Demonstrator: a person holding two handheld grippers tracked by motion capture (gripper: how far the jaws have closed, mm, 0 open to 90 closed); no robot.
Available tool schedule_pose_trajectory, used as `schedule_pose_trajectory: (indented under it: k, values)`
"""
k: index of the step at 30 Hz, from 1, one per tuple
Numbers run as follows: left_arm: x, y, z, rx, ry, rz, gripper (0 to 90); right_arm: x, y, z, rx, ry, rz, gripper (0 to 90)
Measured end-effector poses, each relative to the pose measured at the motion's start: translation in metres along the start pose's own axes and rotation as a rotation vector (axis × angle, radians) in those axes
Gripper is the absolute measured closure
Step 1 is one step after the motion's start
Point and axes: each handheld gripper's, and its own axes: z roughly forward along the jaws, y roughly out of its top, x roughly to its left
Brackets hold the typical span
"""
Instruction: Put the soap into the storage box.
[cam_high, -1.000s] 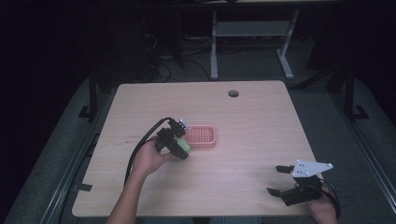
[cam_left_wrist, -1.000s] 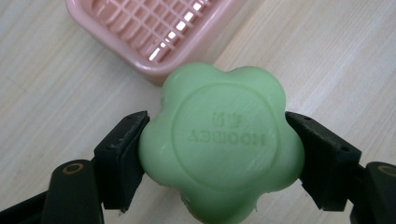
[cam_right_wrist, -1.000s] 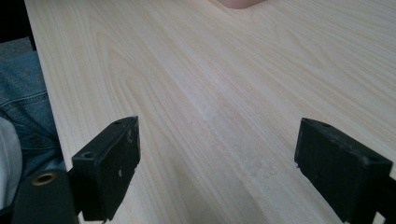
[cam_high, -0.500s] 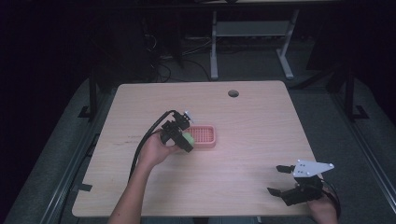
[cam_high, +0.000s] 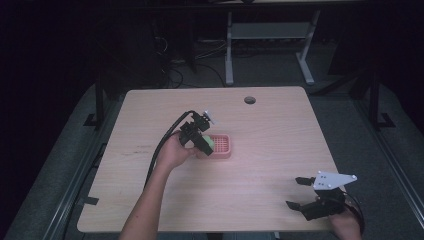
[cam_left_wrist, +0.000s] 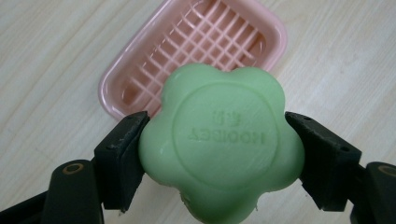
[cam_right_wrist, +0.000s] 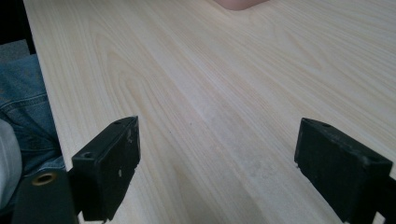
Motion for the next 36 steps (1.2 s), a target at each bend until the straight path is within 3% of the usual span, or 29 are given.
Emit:
schedule_pose_trajectory:
  k: [16, 18, 25, 36]
  values:
    - [0.006, 0.032, 0.024, 0.025, -0.001, -0.026, 25.0, 0.0, 0.001, 0.0, 0.002, 0.001, 0.001, 13.8]
    - [0.006, 0.034, 0.028, 0.032, 0.011, -0.027, 25.0, 0.0, 0.0, 0.0, -0.002, 0.001, 0.001, 13.7]
    - [0.008, 0.037, 0.037, 0.033, -0.02, -0.042, 24.9, 0.0, 0.001, -0.001, -0.004, 0.001, -0.002, 13.8]
    - [0.009, 0.037, 0.042, 0.057, -0.004, -0.056, 24.7, 0.001, 0.001, -0.001, -0.004, 0.002, -0.002, 13.8]
